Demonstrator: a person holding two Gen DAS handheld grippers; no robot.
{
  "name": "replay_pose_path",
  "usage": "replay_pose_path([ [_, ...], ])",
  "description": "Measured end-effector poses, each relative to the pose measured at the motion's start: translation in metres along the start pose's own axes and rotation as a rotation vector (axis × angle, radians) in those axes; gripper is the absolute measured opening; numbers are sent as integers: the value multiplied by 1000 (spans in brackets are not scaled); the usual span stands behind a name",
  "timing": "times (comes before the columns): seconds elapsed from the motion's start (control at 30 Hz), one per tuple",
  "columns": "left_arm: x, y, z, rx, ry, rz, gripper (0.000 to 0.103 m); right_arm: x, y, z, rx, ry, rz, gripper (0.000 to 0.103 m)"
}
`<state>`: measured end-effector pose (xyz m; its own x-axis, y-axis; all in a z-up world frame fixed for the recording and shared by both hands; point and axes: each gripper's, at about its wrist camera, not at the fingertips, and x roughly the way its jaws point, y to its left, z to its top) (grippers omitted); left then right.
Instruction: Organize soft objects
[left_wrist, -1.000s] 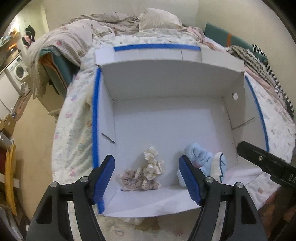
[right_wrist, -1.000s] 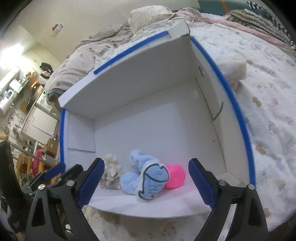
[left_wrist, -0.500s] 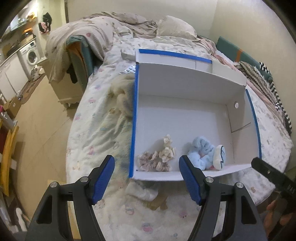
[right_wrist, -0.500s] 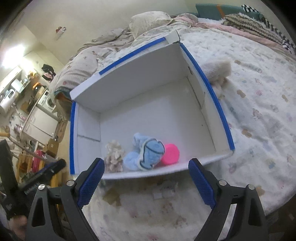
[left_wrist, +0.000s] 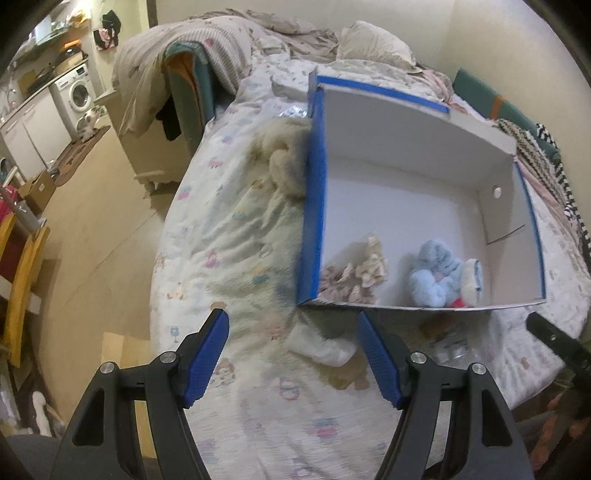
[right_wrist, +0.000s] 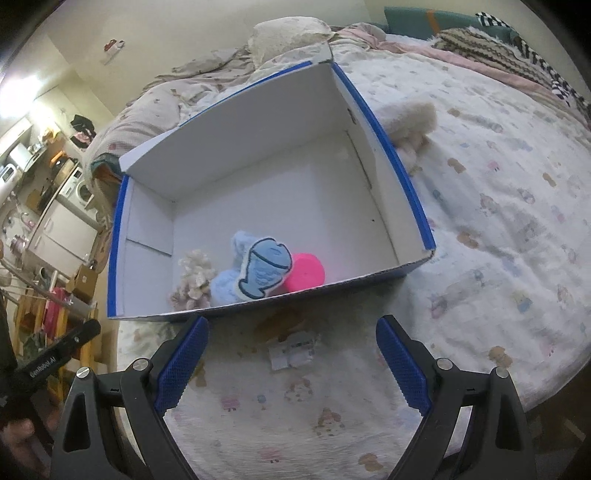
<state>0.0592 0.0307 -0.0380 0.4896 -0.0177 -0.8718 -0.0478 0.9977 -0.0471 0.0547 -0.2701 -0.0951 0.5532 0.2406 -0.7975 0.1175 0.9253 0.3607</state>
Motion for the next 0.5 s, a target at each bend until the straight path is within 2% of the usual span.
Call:
replay_pose_path([
  [0.3,10,11,-2,-44,25,5,69,11,2,-7,13,41,4,98],
  [0.5,15,-3,6,-25,22,-23,69,16,4,-6,-19,55,2,98],
])
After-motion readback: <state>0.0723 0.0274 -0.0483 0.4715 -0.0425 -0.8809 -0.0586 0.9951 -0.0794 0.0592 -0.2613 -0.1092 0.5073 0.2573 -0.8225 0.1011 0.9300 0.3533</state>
